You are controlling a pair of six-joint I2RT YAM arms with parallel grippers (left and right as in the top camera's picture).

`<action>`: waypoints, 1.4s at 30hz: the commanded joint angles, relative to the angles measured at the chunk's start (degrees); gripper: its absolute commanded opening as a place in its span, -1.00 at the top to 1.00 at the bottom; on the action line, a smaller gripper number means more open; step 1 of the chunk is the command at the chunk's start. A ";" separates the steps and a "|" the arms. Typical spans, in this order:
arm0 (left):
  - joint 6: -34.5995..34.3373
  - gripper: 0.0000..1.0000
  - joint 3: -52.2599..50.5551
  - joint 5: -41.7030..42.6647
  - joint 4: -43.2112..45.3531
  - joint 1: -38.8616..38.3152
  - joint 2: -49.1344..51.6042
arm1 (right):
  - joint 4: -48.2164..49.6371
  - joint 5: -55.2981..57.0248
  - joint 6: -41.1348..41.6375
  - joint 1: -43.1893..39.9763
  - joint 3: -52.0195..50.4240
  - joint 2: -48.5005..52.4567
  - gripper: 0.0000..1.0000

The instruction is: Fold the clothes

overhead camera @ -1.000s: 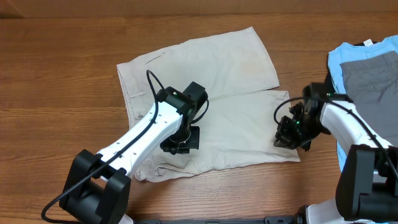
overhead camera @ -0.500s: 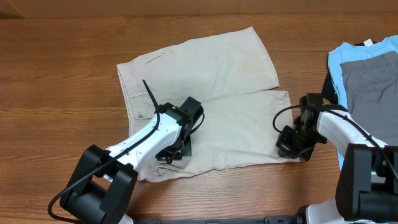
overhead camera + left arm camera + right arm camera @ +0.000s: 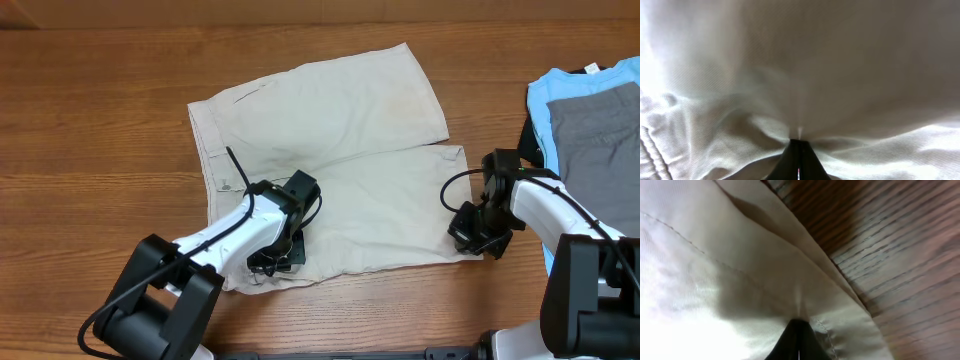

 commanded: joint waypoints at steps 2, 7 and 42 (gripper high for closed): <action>-0.76 0.92 -4.02 6.91 2.80 -3.65 1.16 | 1.40 7.61 0.61 -2.14 -0.61 0.17 0.92; -0.79 0.92 -4.35 8.50 4.24 -6.82 1.16 | 2.03 7.80 0.33 -6.67 -0.61 0.17 0.92; -3.39 0.92 10.21 -1.90 -21.33 -8.55 -3.34 | -7.26 -15.63 -16.20 -10.49 6.97 0.17 0.92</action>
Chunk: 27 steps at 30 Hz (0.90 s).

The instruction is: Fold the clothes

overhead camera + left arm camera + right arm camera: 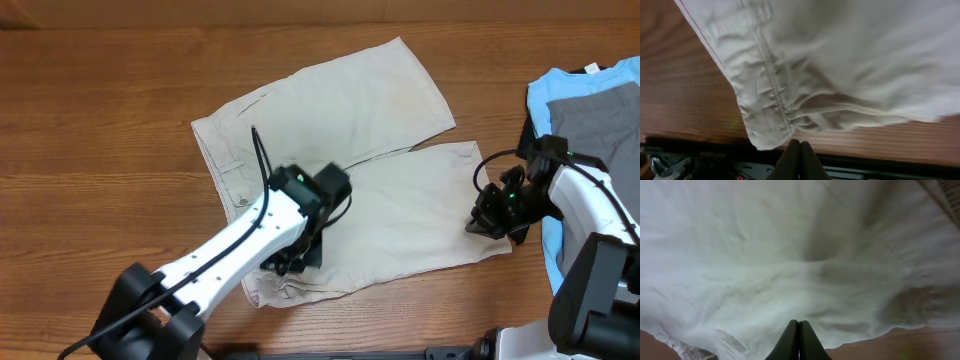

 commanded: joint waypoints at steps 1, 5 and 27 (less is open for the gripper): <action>-1.84 0.92 -6.14 -0.35 2.12 -0.31 0.52 | 1.81 -1.33 -1.20 0.26 -1.77 0.15 0.92; -2.71 0.92 -11.61 -0.13 5.77 -0.31 0.52 | 3.63 -1.31 -1.16 0.26 -3.91 0.15 0.92; -1.11 0.92 -1.55 -4.44 1.88 -0.07 -0.96 | -2.56 -7.78 -1.03 0.42 8.50 0.13 0.91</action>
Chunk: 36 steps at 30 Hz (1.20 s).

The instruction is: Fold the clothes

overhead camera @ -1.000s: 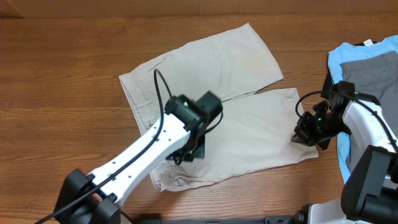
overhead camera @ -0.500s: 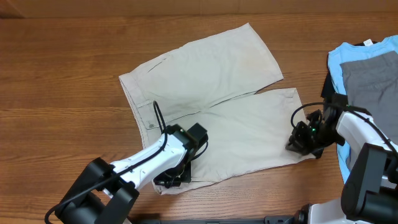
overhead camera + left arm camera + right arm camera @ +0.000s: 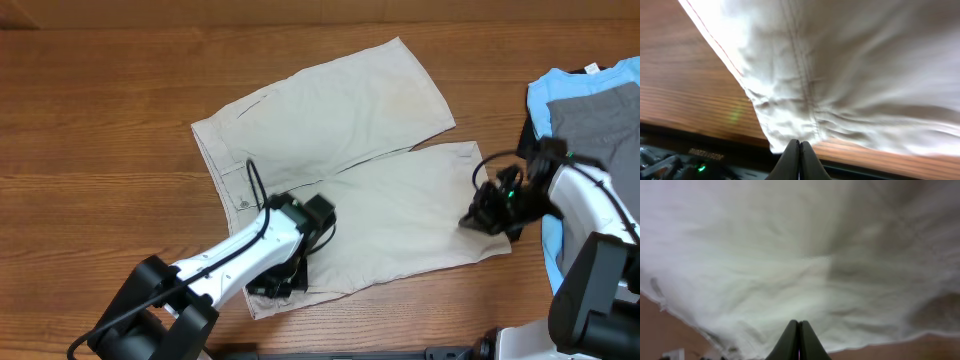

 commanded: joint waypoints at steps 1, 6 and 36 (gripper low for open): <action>0.42 0.92 12.55 -6.82 -4.31 0.13 -0.98 | -2.73 -2.08 -0.33 0.44 8.63 0.04 0.90; 1.11 0.92 27.32 -12.13 -8.96 4.42 -0.96 | -3.50 -2.05 -0.33 0.44 14.73 0.04 -0.48; 15.39 0.92 30.08 -0.96 6.05 33.40 20.24 | 4.13 -1.75 -0.33 0.44 14.80 0.07 -1.00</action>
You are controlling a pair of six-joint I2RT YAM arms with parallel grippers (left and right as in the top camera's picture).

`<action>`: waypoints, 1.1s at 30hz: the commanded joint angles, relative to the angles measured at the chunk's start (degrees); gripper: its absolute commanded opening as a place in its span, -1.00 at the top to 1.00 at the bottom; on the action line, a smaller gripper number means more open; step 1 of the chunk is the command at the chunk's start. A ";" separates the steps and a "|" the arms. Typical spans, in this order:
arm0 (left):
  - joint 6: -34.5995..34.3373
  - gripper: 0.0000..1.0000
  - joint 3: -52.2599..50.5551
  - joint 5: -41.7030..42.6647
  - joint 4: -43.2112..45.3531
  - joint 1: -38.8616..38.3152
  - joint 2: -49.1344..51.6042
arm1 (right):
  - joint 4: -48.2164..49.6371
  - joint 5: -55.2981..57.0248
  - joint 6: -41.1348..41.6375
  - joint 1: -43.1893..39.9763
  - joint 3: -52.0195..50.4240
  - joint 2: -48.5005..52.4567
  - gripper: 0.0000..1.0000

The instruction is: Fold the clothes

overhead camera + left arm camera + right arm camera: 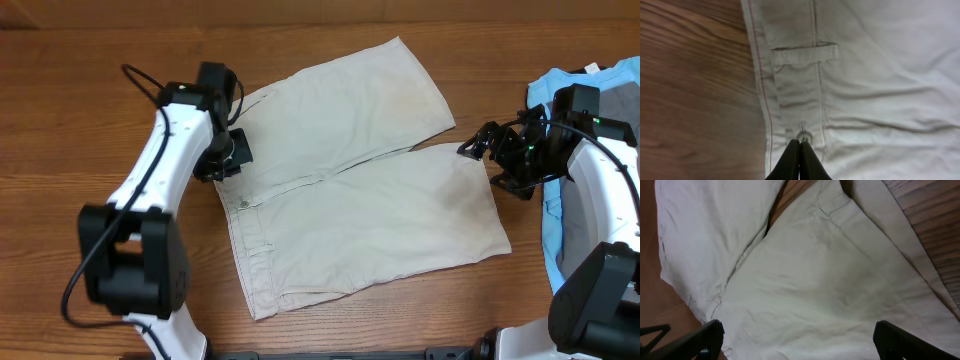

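Beige shorts lie spread flat on the wooden table, waistband to the left and both legs pointing right. My left gripper hovers at the middle of the waistband. In the left wrist view it is shut, its tips just over the waistband button, below a belt loop, with no cloth between the fingers. My right gripper stands at the far right corner of the near leg. In the right wrist view it is wide open above the cloth.
A light blue shirt with a grey garment on it lies at the right edge, just behind the right arm. Bare wood surrounds the shorts on the left, far and near sides.
My left gripper has moved from the near left corner of the waistband to its middle, farther back. My right gripper has let go of the near leg's hem and now stands open above it.
Both grippers were shut low on the near leg, with the shorts lying more to the left. Then the shorts sat slightly to the right, both grippers still shut at the near edge. Now the shorts lie flat and both grippers are off them.
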 commanded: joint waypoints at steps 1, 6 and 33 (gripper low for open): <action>1.31 0.92 -0.48 0.94 0.76 -0.44 5.40 | 0.44 -0.17 -0.07 0.20 0.94 -0.07 -1.00; 2.60 0.92 -0.48 0.42 3.56 -0.39 11.30 | 0.44 -0.17 -0.07 0.20 0.94 -0.07 -1.00; 5.70 0.88 1.90 -14.47 20.06 4.94 16.33 | 0.46 -0.17 -0.07 0.20 0.94 -0.07 -1.00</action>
